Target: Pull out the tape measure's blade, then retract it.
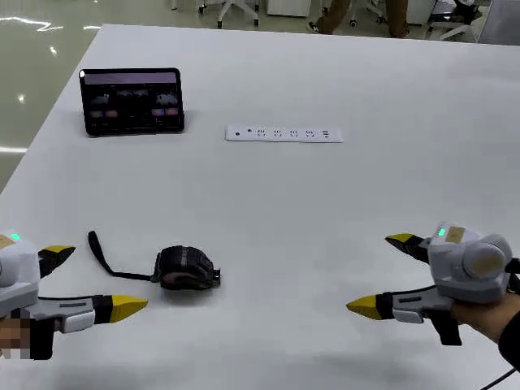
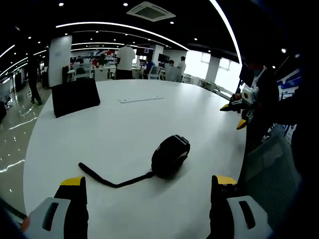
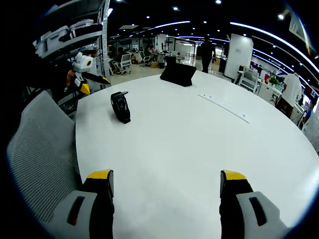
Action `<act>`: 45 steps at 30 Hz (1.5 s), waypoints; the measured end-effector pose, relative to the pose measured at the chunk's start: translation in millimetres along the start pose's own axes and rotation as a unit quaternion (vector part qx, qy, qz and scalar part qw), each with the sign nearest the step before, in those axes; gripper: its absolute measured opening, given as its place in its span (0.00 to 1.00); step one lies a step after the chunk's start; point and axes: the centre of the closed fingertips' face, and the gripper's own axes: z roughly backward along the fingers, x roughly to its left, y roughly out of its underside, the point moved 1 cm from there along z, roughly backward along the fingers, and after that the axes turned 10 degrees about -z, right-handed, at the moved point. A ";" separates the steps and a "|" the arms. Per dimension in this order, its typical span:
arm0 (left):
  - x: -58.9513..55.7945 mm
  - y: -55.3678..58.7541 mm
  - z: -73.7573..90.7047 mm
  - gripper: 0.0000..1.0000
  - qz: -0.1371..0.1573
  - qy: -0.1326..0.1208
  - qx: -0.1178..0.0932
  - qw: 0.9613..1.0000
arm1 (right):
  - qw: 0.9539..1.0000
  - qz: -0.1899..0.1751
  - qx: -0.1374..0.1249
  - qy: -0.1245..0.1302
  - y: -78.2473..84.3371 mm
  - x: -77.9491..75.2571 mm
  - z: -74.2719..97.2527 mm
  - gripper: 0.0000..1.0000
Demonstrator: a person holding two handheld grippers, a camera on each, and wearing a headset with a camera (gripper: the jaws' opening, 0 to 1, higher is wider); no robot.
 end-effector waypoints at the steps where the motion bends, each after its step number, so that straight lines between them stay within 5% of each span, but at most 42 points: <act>1: 0.4 2.3 3.3 1.00 0.001 -0.001 0.000 1.000 | 1.000 -0.004 0.003 0.002 4.6 -1.9 4.2 0.84; 11: 7.6 12.5 36.7 1.00 0.017 -0.025 -0.009 1.000 | 0.999 -0.037 0.012 0.029 47.6 -14.4 46.7 0.93; 22: 3.9 25.7 51.1 1.00 0.014 -0.027 0.002 1.000 | 0.997 -0.046 -0.007 0.055 49.7 -14.0 79.6 0.94; 29: 5.0 30.2 51.1 1.00 0.015 -0.036 0.016 0.999 | 0.997 -0.054 -0.004 0.060 56.4 -18.9 84.2 0.94; 37: 3.6 19.9 44.0 1.00 0.021 -0.027 0.005 0.999 | 0.996 -0.065 -0.005 0.060 61.6 -13.3 85.0 0.94; 45: 3.6 21.1 45.1 1.00 0.019 -0.024 0.005 1.000 | 0.996 -0.066 0.000 0.059 64.7 -12.0 84.8 0.93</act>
